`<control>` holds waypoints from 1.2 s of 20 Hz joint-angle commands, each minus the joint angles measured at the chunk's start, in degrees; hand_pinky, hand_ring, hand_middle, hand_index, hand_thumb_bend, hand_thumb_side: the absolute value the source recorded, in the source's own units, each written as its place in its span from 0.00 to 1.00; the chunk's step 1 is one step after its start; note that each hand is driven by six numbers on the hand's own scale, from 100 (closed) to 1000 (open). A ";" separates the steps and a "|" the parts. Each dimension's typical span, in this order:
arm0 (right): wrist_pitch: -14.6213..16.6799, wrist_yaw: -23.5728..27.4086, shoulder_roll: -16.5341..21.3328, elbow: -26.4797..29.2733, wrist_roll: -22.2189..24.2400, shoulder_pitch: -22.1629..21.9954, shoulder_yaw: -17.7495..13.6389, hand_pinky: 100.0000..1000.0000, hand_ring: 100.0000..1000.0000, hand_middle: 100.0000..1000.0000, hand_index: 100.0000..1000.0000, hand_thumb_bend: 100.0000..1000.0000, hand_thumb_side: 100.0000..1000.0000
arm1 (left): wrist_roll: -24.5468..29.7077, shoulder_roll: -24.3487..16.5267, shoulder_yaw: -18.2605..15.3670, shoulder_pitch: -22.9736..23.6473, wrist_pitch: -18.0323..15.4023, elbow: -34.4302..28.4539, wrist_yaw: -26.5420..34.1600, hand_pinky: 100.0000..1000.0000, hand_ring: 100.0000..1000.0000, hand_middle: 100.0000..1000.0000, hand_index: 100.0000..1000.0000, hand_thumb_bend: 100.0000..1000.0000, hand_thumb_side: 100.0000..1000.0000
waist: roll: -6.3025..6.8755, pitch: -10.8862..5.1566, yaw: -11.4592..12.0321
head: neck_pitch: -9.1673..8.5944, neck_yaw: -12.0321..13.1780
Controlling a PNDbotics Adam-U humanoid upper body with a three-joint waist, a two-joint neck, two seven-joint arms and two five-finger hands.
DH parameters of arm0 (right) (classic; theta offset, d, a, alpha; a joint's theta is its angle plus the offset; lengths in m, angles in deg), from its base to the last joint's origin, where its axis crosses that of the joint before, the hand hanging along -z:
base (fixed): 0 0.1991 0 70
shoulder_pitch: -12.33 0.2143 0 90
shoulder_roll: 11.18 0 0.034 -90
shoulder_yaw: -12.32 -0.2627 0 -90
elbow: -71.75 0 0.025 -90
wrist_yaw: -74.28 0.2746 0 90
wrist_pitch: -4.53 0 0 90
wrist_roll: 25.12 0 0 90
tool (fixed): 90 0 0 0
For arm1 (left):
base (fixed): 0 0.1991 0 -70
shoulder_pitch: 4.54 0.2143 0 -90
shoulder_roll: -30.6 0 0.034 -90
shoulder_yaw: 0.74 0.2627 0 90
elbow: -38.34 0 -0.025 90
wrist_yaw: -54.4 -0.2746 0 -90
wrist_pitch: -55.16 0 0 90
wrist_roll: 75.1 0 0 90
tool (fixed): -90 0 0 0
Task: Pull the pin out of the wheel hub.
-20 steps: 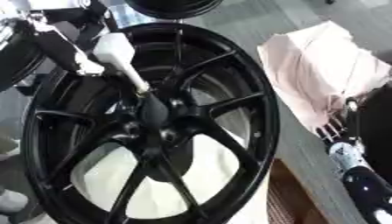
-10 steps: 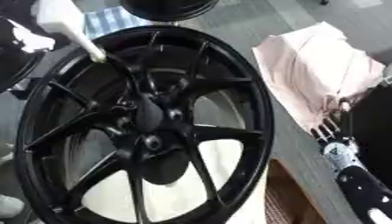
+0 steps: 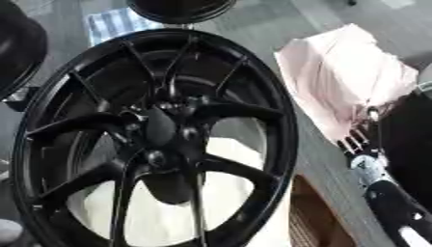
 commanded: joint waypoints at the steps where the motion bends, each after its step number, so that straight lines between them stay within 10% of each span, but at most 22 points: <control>1: 0.08 0.23 1.76 1.30 -0.42 0.63 -0.63 0.62 0.80 0.46 0.55 0.41 0.43 | -8.05 -4.67 -6.75 2.03 1.70 3.20 0.34 0.52 0.37 0.34 0.53 0.53 0.02 | -0.44 -0.96 0.34 | -0.95 -0.59; 2: 0.10 0.23 1.81 1.30 -0.47 0.61 -0.66 0.62 0.80 0.46 0.55 0.41 0.43 | -9.66 -5.00 -7.83 3.02 2.16 4.30 -0.25 0.65 0.53 0.51 0.71 0.75 0.29 | -0.45 -0.97 0.43 | -0.97 -0.70; 4: 0.12 0.20 1.89 1.30 -0.55 0.59 -0.71 0.62 0.80 0.46 0.55 0.41 0.43 | -9.93 -5.57 -8.90 4.59 2.90 6.14 -3.93 0.80 0.74 0.72 0.84 1.00 0.50 | -0.46 -1.01 0.56 | -1.03 -0.92; 9: 0.14 0.15 1.96 1.27 -0.71 0.51 -0.74 0.62 0.80 0.46 0.55 0.42 0.43 | -3.36 -5.63 -10.41 5.28 4.38 8.79 -13.32 0.81 0.76 0.72 0.85 1.00 0.79 | -0.43 -1.15 0.70 | -1.02 -1.14; 15: 0.18 0.22 1.89 1.29 -0.76 0.55 -0.62 0.62 0.80 0.46 0.55 0.42 0.43 | -5.77 -4.28 -11.30 3.86 3.14 6.41 -8.60 0.65 0.57 0.51 0.71 0.78 0.62 | -0.38 -1.18 0.54 | -0.77 -1.25; 24: 0.04 0.11 1.62 1.27 -0.33 0.74 -0.44 0.62 0.80 0.46 0.55 0.43 0.42 | -8.42 -0.61 -8.61 2.93 -2.68 0.13 0.33 0.60 0.51 0.46 0.67 0.74 0.59 | -0.59 -1.17 0.36 | -0.88 -0.89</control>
